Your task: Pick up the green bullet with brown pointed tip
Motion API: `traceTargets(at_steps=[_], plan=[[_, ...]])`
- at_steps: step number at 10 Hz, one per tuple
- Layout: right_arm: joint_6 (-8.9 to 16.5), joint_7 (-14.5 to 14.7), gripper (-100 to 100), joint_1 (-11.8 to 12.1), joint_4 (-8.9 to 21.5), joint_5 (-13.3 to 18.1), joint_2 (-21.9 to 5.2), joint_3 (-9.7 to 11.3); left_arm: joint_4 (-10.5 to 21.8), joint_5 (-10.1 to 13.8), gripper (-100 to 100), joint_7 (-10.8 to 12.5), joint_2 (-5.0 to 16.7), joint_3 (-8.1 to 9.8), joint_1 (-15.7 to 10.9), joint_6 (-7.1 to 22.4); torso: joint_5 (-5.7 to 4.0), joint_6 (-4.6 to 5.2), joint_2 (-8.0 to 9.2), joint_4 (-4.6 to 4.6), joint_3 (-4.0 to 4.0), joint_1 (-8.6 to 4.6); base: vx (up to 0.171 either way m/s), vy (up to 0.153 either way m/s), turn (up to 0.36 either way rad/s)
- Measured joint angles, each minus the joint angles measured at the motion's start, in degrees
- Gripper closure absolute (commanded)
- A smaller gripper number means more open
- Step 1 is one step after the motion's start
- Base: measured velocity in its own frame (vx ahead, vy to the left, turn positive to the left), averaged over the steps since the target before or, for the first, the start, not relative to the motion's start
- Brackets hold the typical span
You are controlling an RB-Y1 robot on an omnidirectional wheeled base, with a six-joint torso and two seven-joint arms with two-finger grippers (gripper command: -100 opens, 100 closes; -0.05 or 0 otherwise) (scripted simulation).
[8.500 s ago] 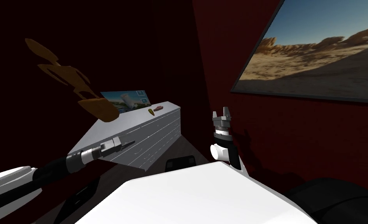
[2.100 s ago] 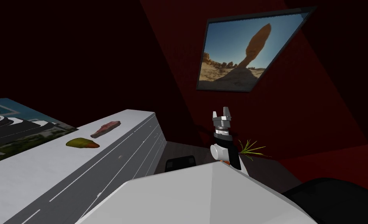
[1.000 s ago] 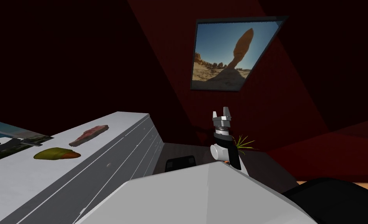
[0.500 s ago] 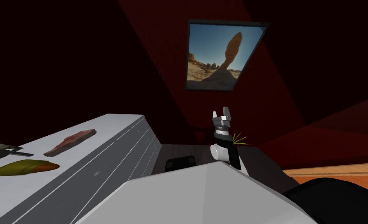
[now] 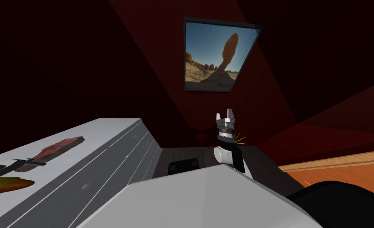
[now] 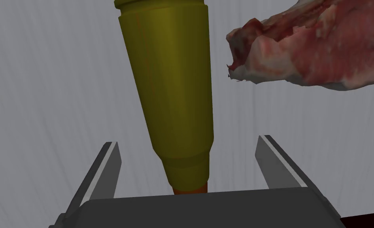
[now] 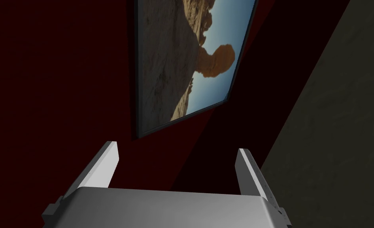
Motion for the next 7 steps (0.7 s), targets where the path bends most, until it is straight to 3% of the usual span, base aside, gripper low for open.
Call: traceTargets(at_steps=[4,5,6,7], plan=[[0.0,0.0,0,0.0,0.0,0.0,0.0,0.0,0.1,0.0,100,0.1,0.0,0.02,0.0,0.0,0.04,0.03,-0.02,-0.02,-0.02,0.07,0.000,0.000,0.003],[0.0,0.0,0,0.0,0.0,0.0,0.0,0.0,0.1,0.0,0,0.0,0.0,0.01,0.0,0.0,0.04,0.03,-0.02,-0.02,-0.02,0.07,0.000,0.000,0.000],[0.0,0.0,0,0.0,0.0,0.0,0.0,0.0,0.1,0.0,100,0.0,0.0,0.01,0.0,0.0,0.05,0.03,-0.02,-0.02,-0.02,0.07,-0.011,0.041,0.241],[0.0,0.0,0,0.0,0.0,0.0,0.0,0.0,-0.1,-0.3,100,0.3,0.4,0.80,-1.0,0.4,-0.01,-0.10,0.05,0.03,0.04,0.21,-0.012,0.057,0.141]])
